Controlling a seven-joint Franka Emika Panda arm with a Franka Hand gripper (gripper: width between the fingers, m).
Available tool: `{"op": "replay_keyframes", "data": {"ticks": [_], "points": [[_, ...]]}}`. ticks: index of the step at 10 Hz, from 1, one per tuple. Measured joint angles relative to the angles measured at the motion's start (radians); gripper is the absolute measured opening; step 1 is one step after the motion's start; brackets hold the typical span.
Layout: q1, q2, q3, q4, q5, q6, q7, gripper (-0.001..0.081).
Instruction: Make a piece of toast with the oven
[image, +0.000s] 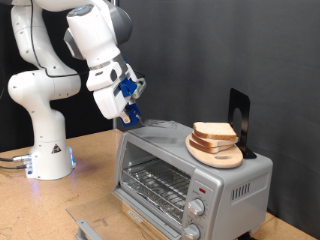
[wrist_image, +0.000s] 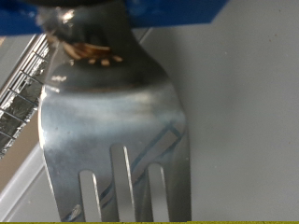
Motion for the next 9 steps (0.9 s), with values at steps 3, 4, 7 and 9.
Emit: {"op": "replay_keyframes", "data": {"ticks": [3,4,7,9], "points": [[0.000,0.004,0.016,0.000,0.003,0.012,0.012,0.0365],[0.000,0.008,0.023,0.000,0.003,0.017,0.022,0.0365],[0.000,0.029,0.051,0.000,0.003,0.051,0.057,0.0365],[0.003,0.046,0.066,0.000,0.019,0.076,0.061,0.0365]]}}
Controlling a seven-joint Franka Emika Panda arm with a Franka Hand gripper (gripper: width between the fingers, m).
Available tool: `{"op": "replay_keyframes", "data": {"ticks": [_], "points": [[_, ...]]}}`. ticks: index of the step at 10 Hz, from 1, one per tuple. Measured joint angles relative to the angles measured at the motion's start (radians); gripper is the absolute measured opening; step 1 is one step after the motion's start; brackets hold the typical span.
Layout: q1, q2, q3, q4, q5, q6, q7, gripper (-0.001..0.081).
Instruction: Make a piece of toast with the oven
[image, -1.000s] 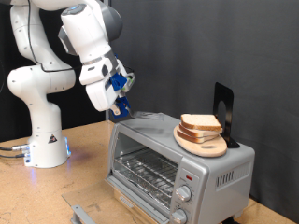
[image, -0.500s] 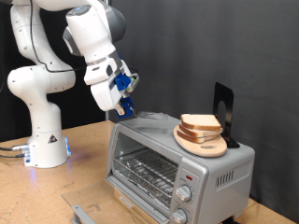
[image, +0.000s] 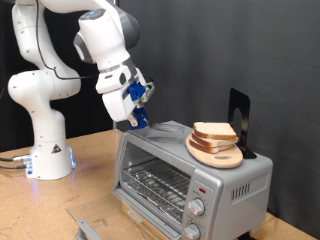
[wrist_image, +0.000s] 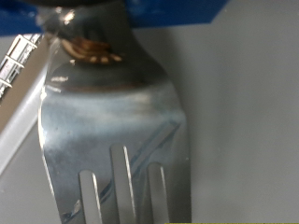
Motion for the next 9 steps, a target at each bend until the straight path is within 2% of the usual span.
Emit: {"op": "replay_keyframes", "data": {"ticks": [3,9], "points": [[0.019,0.017,0.005,0.001,0.050,0.032,0.000,0.0366],[0.025,0.024,0.012,0.010,0.083,0.056,0.000,0.0366]]}}
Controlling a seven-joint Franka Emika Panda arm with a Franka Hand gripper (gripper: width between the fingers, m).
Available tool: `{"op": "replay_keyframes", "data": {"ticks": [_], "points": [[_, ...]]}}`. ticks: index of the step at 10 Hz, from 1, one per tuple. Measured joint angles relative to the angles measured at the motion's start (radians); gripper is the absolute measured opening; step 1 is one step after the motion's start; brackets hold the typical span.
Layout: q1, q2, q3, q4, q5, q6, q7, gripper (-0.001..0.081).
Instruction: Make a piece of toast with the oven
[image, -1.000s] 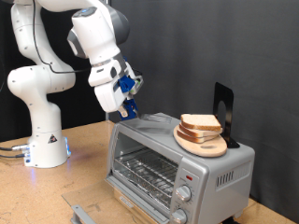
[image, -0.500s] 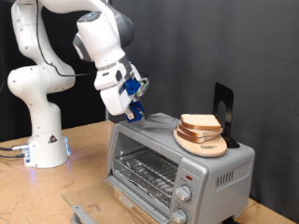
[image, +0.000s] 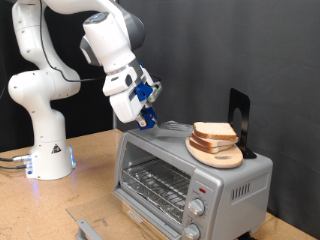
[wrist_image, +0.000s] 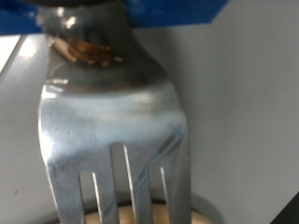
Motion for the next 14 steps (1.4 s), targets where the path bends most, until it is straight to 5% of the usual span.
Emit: {"op": "replay_keyframes", "data": {"ticks": [14], "points": [[0.001,0.030,-0.027,0.050,0.025,-0.020,-0.076,0.0366]]}}
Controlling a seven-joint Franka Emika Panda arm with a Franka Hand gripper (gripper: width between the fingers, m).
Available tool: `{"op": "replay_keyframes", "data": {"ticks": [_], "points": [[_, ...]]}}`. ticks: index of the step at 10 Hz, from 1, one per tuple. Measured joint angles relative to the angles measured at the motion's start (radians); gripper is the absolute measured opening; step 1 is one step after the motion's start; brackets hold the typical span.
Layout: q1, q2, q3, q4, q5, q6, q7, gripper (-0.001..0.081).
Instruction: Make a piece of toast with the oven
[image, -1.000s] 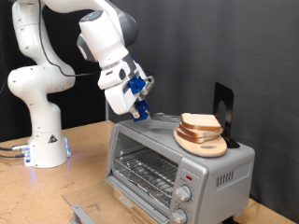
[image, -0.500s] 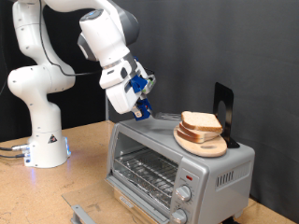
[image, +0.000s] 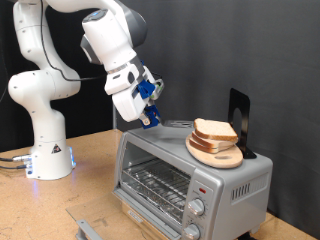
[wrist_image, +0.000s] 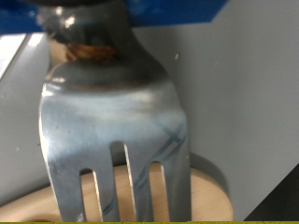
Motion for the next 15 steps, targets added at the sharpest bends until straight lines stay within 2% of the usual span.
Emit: {"op": "replay_keyframes", "data": {"ticks": [6,15], "points": [[-0.005,-0.008,-0.006,0.000,-0.005,0.004,0.002,0.0366],[-0.009,0.063,0.008,0.023,-0.044,0.057,0.048,0.0366]]}}
